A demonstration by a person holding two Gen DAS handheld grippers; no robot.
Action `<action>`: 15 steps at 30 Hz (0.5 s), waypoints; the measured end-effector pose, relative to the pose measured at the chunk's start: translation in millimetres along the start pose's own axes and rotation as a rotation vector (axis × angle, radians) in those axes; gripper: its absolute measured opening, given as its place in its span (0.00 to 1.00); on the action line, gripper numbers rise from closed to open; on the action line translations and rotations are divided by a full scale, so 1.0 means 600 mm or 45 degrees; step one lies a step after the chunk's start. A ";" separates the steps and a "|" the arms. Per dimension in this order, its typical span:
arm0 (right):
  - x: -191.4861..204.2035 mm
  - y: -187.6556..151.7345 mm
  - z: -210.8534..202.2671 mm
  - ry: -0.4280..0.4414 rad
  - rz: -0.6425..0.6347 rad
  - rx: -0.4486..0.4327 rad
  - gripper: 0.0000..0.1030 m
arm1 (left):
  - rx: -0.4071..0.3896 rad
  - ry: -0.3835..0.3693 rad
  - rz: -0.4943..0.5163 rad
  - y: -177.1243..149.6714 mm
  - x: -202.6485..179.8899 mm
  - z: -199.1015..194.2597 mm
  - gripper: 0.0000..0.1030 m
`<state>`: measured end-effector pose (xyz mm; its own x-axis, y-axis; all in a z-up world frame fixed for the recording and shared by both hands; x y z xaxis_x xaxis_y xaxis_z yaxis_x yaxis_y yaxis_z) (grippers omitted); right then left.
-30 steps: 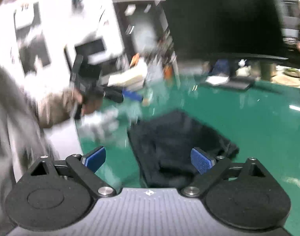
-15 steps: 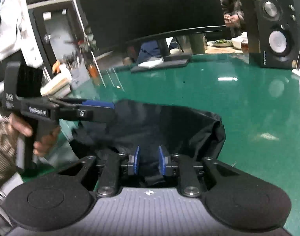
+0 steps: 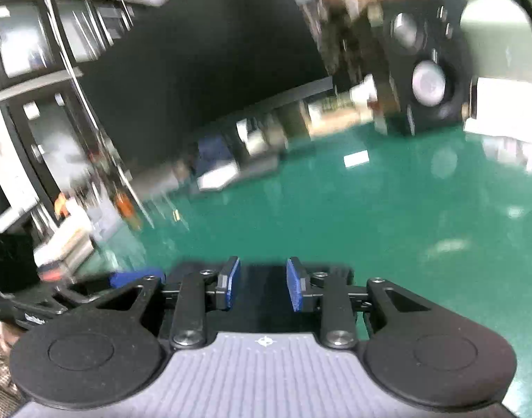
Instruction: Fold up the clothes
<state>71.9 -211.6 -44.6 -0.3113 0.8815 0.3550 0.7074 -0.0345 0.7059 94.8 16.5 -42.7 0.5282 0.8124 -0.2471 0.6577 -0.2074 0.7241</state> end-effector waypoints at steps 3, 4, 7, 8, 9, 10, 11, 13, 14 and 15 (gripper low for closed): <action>0.020 -0.023 0.023 -0.115 -0.155 0.062 0.30 | 0.064 0.063 0.026 -0.010 -0.005 0.012 0.98; 0.027 -0.026 0.024 -0.136 -0.186 0.064 0.30 | 0.063 0.075 0.043 -0.015 -0.008 0.012 0.98; 0.044 -0.036 0.026 -0.189 -0.301 0.069 0.30 | 0.081 0.141 0.117 -0.026 -0.022 0.014 0.98; 0.049 -0.038 0.030 -0.202 -0.338 0.069 0.30 | 0.084 0.154 0.125 -0.026 -0.024 0.014 0.98; 0.052 -0.035 0.035 -0.206 -0.359 0.071 0.31 | 0.082 0.165 0.118 -0.025 -0.025 0.016 0.98; 0.055 -0.032 0.039 -0.211 -0.381 0.072 0.32 | 0.079 0.175 0.109 -0.023 -0.025 0.017 0.98; 0.057 -0.028 0.044 -0.214 -0.402 0.073 0.32 | 0.076 0.186 0.100 -0.022 -0.025 0.018 0.98; 0.054 -0.017 0.053 -0.205 -0.429 0.074 0.32 | 0.069 0.239 0.104 -0.015 -0.025 0.030 0.99; 0.049 -0.008 0.062 -0.196 -0.452 0.077 0.33 | 0.069 0.264 0.100 -0.010 -0.025 0.035 0.99; 0.041 0.002 0.071 -0.190 -0.469 0.080 0.33 | 0.069 0.278 0.090 -0.006 -0.024 0.039 0.99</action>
Point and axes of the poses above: each gripper's, at about its wrist camera, not at the fingertips, and z roughly the way its jaws point, x to its left, y to its top, the point moved 2 cm from there along z, roughly the way its jaws point, and after that the axes turned 8 degrees about x, right-handed, at the moved point
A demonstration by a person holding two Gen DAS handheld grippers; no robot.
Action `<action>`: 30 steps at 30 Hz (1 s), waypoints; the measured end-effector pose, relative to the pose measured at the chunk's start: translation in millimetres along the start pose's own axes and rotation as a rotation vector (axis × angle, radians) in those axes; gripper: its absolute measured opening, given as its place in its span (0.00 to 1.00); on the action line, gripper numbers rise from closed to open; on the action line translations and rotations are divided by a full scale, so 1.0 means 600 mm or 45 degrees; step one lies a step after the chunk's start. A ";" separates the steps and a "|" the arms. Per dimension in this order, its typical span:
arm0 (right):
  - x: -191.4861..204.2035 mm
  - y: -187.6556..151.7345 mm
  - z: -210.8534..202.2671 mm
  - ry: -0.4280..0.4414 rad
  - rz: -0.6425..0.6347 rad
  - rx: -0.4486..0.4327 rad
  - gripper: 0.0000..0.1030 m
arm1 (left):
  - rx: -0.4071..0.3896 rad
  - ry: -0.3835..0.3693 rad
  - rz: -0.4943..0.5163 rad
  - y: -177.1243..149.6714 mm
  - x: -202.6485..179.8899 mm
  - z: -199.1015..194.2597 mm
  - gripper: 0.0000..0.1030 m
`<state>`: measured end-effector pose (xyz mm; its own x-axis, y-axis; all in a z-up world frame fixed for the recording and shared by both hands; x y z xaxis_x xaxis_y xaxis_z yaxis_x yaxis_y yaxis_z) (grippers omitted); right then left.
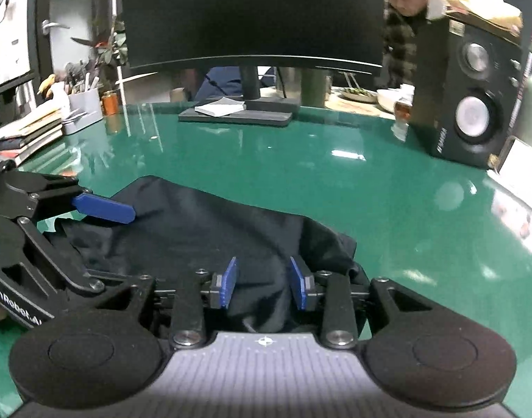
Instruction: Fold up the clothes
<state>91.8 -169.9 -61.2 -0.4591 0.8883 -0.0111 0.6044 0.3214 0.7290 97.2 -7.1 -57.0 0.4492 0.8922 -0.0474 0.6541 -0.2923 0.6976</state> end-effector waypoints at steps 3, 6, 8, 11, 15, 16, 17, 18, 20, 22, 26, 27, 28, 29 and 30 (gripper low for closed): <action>-0.013 0.021 0.016 0.003 -0.039 0.014 0.34 | 0.004 0.048 -0.032 0.010 -0.003 0.009 0.99; -0.020 0.030 0.026 0.040 -0.077 0.013 0.39 | -0.005 0.076 -0.090 0.013 -0.005 0.006 0.99; -0.034 0.034 0.013 0.133 -0.047 0.021 0.51 | -0.046 0.051 -0.165 0.011 0.000 -0.011 0.99; -0.072 0.034 -0.032 0.228 0.040 -0.137 0.90 | -0.186 0.021 -0.253 0.002 0.009 -0.049 0.99; -0.159 0.016 -0.064 0.344 0.214 -0.354 0.99 | -0.370 0.094 -0.545 -0.045 0.055 -0.085 0.99; -0.176 0.011 -0.066 0.382 0.275 -0.383 1.00 | -0.387 0.092 -0.633 -0.058 0.069 -0.087 0.99; -0.199 0.005 -0.066 0.439 0.365 -0.420 1.00 | -0.388 0.080 -0.695 -0.065 0.080 -0.085 0.99; -0.239 -0.009 -0.062 0.551 0.535 -0.475 1.00 | -0.403 0.061 -0.812 -0.079 0.095 -0.085 0.99; -0.281 -0.028 -0.042 0.711 0.743 -0.478 1.00 | -0.446 0.033 -0.988 -0.100 0.117 -0.087 1.00; -0.308 -0.040 -0.019 0.796 0.929 -0.403 1.00 | -0.540 -0.011 -1.054 -0.115 0.123 -0.097 1.00; -0.317 -0.048 -0.004 0.846 1.042 -0.369 1.00 | -0.598 0.085 -1.108 -0.122 0.108 -0.108 1.00; -0.313 -0.047 -0.003 0.863 1.033 -0.363 1.00 | -0.619 0.108 -1.132 -0.125 0.106 -0.110 1.00; -0.309 -0.046 -0.002 0.878 1.024 -0.363 1.00 | -0.642 0.131 -1.158 -0.128 0.104 -0.113 1.00; -0.303 -0.046 0.000 0.906 1.009 -0.364 1.00 | -0.648 0.148 -1.172 -0.129 0.104 -0.113 1.00; -0.298 -0.046 0.003 0.930 0.997 -0.363 1.00 | -0.657 0.165 -1.185 -0.129 0.105 -0.114 1.00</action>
Point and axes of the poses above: each gripper's, at about its wrist camera, not at the fingertips, and z roughly the way its jaws point, x to its left, y to its top, the point moved 2 cm from there along z, roughly the way its jaws point, and after that the axes turned 8 degrees about x, right-handed, at the moved point
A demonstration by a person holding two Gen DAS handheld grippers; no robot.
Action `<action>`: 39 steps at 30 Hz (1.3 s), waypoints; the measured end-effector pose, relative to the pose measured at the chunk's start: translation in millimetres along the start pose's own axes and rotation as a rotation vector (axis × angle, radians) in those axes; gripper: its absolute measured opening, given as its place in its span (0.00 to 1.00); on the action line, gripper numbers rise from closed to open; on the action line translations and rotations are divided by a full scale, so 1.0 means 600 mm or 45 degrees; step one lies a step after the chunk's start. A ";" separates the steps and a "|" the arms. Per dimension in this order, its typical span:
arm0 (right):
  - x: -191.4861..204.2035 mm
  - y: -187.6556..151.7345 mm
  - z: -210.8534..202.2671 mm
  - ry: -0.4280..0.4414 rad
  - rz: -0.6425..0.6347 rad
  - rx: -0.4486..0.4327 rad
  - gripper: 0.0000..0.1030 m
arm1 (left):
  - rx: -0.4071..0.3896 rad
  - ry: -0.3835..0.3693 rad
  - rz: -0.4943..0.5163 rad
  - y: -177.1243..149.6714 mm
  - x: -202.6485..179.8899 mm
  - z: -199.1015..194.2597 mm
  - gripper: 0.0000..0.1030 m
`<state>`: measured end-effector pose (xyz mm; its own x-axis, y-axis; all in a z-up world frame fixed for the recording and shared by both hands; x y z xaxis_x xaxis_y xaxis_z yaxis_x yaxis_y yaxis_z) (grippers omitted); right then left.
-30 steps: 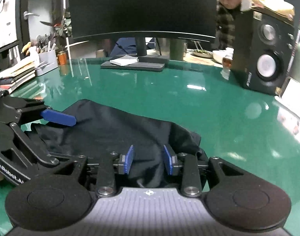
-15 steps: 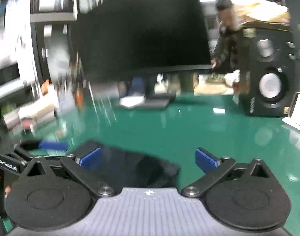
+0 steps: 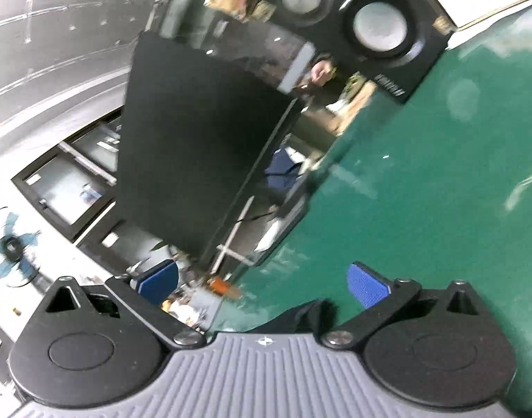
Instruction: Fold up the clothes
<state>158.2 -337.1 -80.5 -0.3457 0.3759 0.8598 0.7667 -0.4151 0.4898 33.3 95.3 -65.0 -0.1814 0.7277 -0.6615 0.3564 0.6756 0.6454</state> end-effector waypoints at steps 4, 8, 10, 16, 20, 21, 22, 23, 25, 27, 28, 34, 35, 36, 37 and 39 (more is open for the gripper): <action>-0.006 -0.005 0.008 0.048 0.012 0.041 1.00 | -0.014 0.011 -0.009 0.004 0.001 -0.001 1.00; 0.002 -0.012 0.014 0.049 -0.038 0.040 1.00 | -0.028 -0.037 -0.023 0.005 0.011 -0.010 1.00; 0.006 -0.015 0.018 0.039 -0.078 0.055 1.00 | -0.017 -0.047 -0.016 0.007 0.012 -0.008 1.00; 0.012 -0.017 0.020 0.006 -0.170 0.032 1.00 | 0.061 -0.155 0.022 0.010 0.011 0.011 1.00; 0.005 -0.011 0.020 0.053 -0.146 0.018 1.00 | 0.043 -0.247 -0.013 0.010 0.023 0.004 1.00; 0.003 -0.009 0.018 0.065 -0.138 0.010 1.00 | 0.036 -0.268 -0.024 0.010 0.027 0.002 1.00; 0.002 -0.009 0.018 0.071 -0.132 0.000 1.00 | 0.029 -0.292 -0.035 0.010 0.031 0.001 1.00; 0.000 -0.008 0.019 0.073 -0.129 -0.006 1.00 | 0.024 -0.304 -0.042 0.009 0.032 0.000 1.00; -0.001 -0.008 0.021 0.071 -0.124 -0.020 1.00 | 0.022 -0.312 -0.046 0.008 0.033 -0.001 1.00; 0.001 -0.008 0.021 0.057 -0.122 -0.040 1.00 | 0.024 -0.323 -0.049 0.007 0.032 0.000 1.00; 0.002 -0.008 0.020 0.044 -0.123 -0.052 1.00 | 0.042 -0.351 -0.045 0.006 0.031 0.002 1.00; 0.003 -0.011 0.013 -0.071 -0.115 -0.201 1.00 | 0.163 -0.446 0.011 0.002 0.022 0.010 1.00; 0.003 -0.012 0.012 -0.077 -0.111 -0.219 1.00 | 0.183 -0.467 0.018 0.002 0.021 0.012 1.00; 0.002 -0.012 0.012 -0.079 -0.109 -0.227 1.00 | 0.198 -0.486 0.022 0.002 0.021 0.014 1.00; 0.002 -0.013 0.012 -0.080 -0.107 -0.235 1.00 | 0.213 -0.505 0.025 0.001 0.021 0.015 1.00; 0.001 -0.014 0.013 -0.080 -0.103 -0.249 1.00 | 0.231 -0.532 0.028 0.000 0.020 0.016 1.00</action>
Point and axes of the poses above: each gripper's, at about its wrist camera, not at the fingertips, and z roughly the way its jaws point, x to its left, y to its top, the point moved 2 cm from there along z, roughly the way its jaws point, and after that the axes turned 8 degrees about x, right-handed, at the moved point
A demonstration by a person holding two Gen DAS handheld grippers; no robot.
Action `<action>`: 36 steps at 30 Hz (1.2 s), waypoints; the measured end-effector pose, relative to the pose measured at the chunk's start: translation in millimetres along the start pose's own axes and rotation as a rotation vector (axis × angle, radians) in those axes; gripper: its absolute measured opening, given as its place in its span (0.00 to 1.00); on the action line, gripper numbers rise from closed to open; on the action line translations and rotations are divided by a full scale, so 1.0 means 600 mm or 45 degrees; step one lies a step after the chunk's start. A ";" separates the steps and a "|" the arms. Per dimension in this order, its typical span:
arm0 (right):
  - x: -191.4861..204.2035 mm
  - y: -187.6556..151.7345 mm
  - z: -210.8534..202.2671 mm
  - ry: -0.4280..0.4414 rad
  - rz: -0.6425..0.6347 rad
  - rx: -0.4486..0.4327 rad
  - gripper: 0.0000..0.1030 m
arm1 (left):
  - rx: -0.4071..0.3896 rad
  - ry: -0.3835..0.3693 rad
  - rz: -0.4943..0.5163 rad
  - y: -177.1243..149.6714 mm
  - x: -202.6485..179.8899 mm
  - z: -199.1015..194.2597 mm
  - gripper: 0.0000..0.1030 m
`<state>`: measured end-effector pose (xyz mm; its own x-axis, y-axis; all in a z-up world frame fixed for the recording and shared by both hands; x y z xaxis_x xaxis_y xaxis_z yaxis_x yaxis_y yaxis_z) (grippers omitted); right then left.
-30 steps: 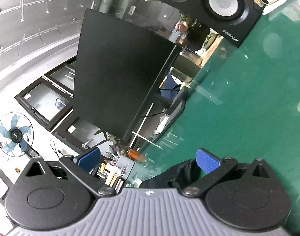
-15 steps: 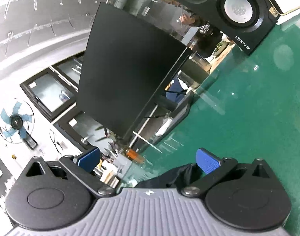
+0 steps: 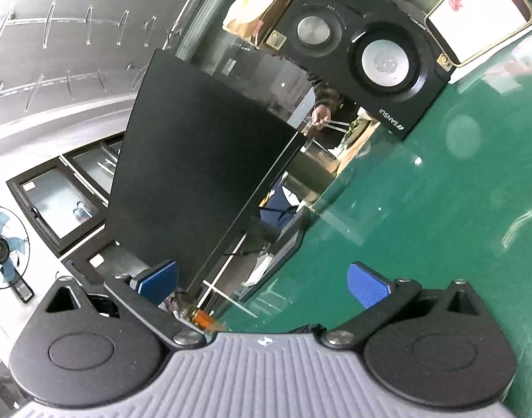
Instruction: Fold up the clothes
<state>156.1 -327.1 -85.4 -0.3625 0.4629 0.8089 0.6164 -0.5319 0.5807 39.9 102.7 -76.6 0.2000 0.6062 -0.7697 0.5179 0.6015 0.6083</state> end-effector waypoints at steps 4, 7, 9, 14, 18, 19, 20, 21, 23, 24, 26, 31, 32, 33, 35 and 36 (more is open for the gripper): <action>-0.001 -0.002 0.001 -0.009 0.009 -0.035 1.00 | 0.023 -0.016 0.006 -0.003 -0.005 0.007 1.00; -0.005 -0.001 -0.001 -0.008 0.014 -0.050 1.00 | 0.032 -0.027 0.006 -0.005 -0.007 0.012 1.00; -0.006 0.000 -0.001 -0.006 0.015 -0.053 1.00 | 0.022 -0.037 -0.003 -0.006 -0.007 0.011 1.00; -0.009 0.002 -0.001 -0.003 0.017 -0.057 1.00 | 0.001 -0.048 -0.017 -0.009 -0.006 0.010 1.00; -0.006 0.002 -0.003 -0.029 0.006 -0.053 1.00 | 0.024 -0.026 -0.001 -0.009 -0.010 0.013 1.00; -0.003 0.002 -0.003 -0.049 0.000 -0.045 1.00 | 0.043 -0.021 0.009 -0.009 -0.012 0.014 0.99; 0.000 0.003 -0.003 -0.074 0.004 -0.021 1.00 | 0.057 0.022 0.041 -0.009 -0.020 0.013 0.95; 0.003 0.004 -0.004 -0.106 0.014 -0.002 0.98 | 0.071 0.071 0.078 -0.009 -0.029 0.013 0.69; 0.024 -0.004 -0.016 -0.198 0.047 -0.016 0.59 | 0.101 0.145 0.147 -0.010 -0.045 0.013 0.34; 0.057 -0.019 -0.023 -0.237 -0.028 -0.005 0.36 | 0.114 0.181 0.248 -0.013 -0.074 0.011 0.30; 0.122 -0.049 -0.035 -0.310 -0.187 0.018 0.38 | 0.118 0.169 0.378 -0.020 -0.115 0.013 0.29; 0.238 -0.136 -0.018 -0.424 -0.637 0.115 0.45 | 0.287 0.369 0.635 -0.044 -0.197 0.079 0.29; 0.251 -0.155 -0.009 -0.511 -0.742 0.135 0.45 | 0.316 0.420 0.654 -0.050 -0.198 0.088 0.29; 0.263 -0.175 0.000 -0.598 -0.847 0.156 0.45 | 0.347 0.452 0.662 -0.055 -0.196 0.095 0.28; 0.274 -0.208 0.013 -0.713 -1.012 0.192 0.44 | 0.406 0.532 0.684 -0.065 -0.186 0.103 0.28; 0.274 -0.222 0.019 -0.751 -1.078 0.209 0.42 | 0.452 0.577 0.696 -0.072 -0.174 0.108 0.28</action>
<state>22.3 -172.1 -30.5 -0.3486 0.9356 -0.0557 0.4233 0.2102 0.8813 50.8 -20.3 -35.2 0.1840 0.9664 -0.1792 0.6935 0.0015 0.7204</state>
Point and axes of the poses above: each gripper's, at about its wrist camera, not at the fingertips, and z roughly the way its jaws point, x to its left, y to its top, the point moved 2 cm from there along z, roughly the way its jaws point, and after that the axes turned 8 degrees about x, right-handed, at the moved point
